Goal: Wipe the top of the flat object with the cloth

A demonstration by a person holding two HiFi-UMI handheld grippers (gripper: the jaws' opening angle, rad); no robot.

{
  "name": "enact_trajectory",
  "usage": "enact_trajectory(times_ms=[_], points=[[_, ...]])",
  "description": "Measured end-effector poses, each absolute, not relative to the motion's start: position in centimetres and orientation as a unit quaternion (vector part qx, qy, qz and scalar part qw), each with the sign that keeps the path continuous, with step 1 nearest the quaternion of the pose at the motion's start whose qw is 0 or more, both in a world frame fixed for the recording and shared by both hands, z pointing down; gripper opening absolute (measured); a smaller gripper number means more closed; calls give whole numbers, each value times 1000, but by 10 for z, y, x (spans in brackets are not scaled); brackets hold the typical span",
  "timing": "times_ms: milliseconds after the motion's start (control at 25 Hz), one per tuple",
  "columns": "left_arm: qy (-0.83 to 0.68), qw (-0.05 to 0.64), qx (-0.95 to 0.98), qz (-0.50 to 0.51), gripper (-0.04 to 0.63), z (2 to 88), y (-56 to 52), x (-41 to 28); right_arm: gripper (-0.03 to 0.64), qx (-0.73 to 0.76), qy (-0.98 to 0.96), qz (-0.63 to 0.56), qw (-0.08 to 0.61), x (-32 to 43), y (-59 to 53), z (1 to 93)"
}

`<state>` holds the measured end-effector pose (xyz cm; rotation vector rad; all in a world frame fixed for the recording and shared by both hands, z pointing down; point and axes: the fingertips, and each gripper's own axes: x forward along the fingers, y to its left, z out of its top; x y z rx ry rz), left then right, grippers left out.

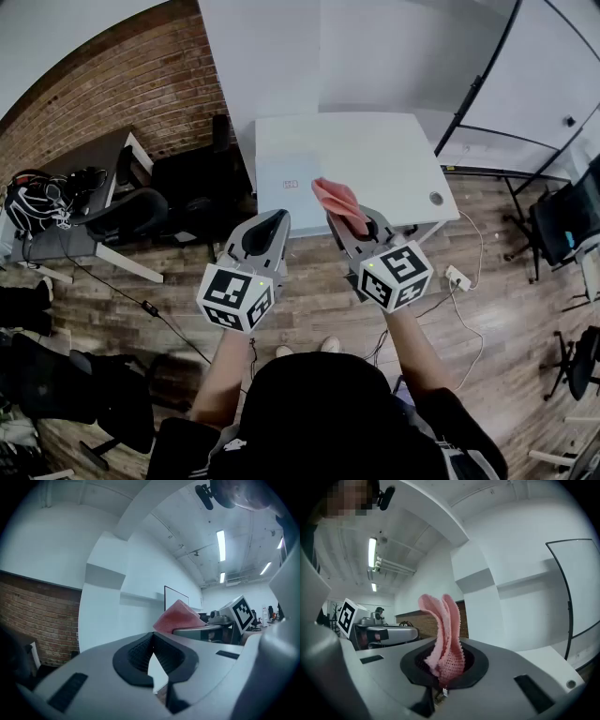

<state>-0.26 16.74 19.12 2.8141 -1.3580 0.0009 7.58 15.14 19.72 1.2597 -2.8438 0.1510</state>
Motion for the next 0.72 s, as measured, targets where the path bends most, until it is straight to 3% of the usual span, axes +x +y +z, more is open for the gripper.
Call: enact_trajectory(times_ms=[720], points=[[-441, 31, 897, -12, 11, 191, 170, 33, 48, 416, -909, 37, 13, 116, 153, 203]])
